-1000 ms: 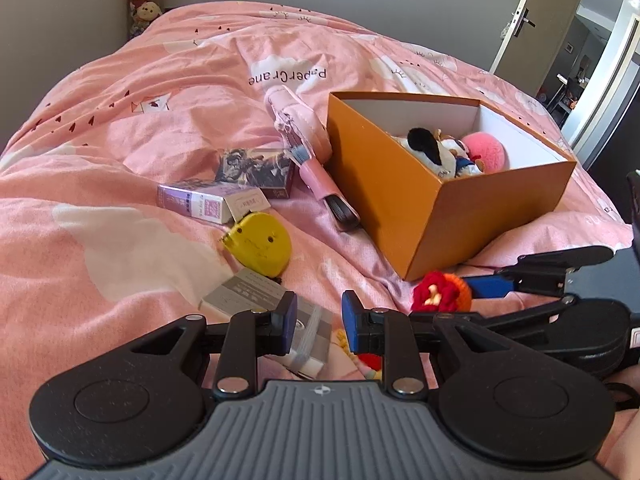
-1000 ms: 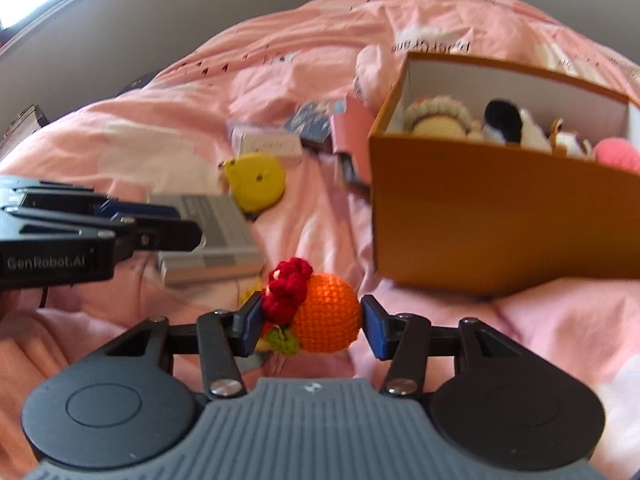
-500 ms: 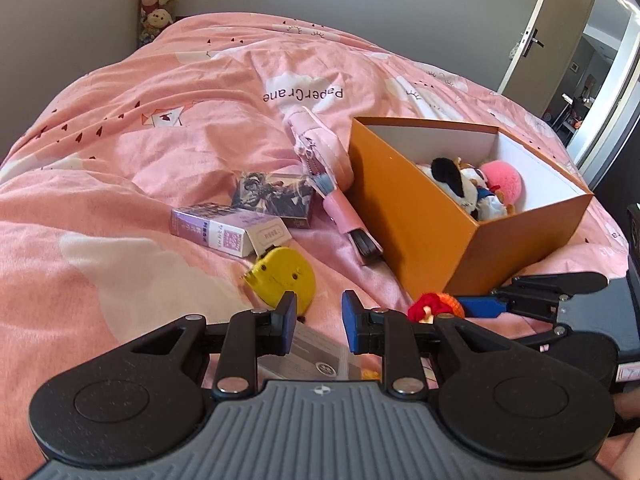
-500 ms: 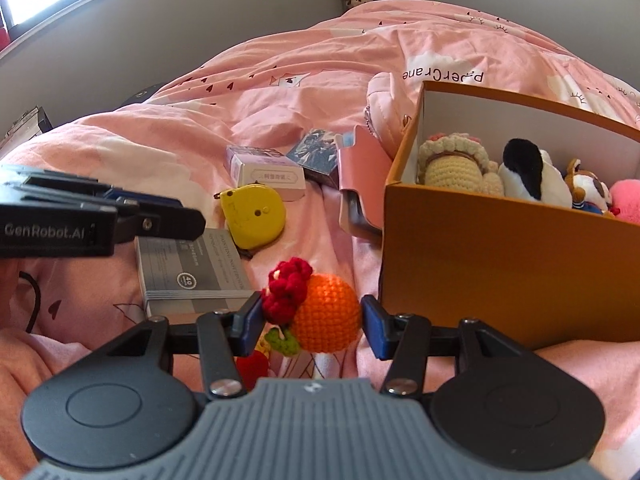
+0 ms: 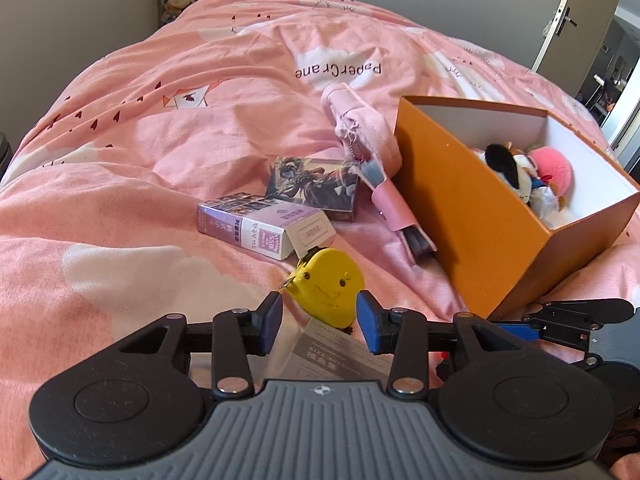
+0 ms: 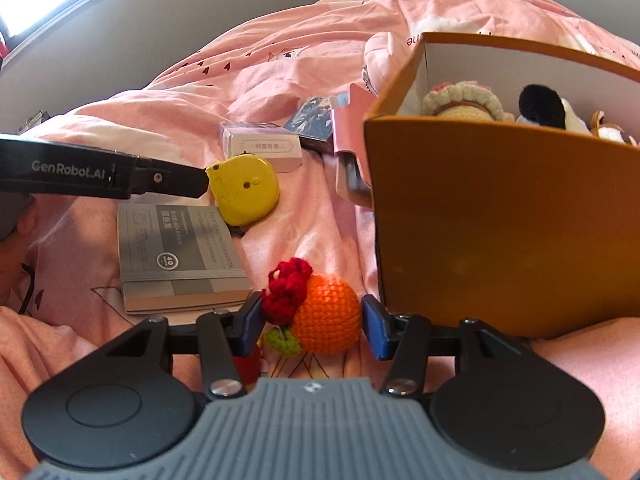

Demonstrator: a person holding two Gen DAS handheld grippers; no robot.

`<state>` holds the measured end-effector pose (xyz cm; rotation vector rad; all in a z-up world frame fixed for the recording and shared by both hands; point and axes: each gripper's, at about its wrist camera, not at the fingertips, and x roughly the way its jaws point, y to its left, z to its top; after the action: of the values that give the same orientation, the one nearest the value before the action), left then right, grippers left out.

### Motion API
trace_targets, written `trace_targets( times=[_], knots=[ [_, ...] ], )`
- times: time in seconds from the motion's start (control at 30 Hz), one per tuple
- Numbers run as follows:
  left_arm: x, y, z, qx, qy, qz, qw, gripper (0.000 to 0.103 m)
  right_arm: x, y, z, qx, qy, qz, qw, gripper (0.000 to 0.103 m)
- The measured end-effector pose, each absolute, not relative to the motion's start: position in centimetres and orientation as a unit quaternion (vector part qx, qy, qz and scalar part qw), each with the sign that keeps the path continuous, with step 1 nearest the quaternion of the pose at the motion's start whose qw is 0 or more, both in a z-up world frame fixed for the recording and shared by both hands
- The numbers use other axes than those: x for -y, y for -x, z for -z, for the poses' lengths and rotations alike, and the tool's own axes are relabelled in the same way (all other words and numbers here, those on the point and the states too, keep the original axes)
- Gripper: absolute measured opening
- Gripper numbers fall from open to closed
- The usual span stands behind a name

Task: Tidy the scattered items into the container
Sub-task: 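Grasp the red heart toy with the left tool while the right tool holds the crocheted toy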

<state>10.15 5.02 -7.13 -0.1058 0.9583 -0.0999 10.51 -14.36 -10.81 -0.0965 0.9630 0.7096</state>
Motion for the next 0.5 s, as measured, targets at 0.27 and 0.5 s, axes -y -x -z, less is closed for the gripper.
trace_targets(
  times=[0.27,0.5],
  knots=[
    [-5.17,-10.73,8.09,-0.518,0.041,0.05,0.853,0.054,14.82,-11.08,11.71,-0.464,0.02,-0.339,0.818,0.055],
    [-5.45,-10.93,7.29,-0.509,0.068,0.064,0.856,0.055,15.27,-10.77,11.18,-0.454,0.013,-0.338,0.824,0.055]
  ],
)
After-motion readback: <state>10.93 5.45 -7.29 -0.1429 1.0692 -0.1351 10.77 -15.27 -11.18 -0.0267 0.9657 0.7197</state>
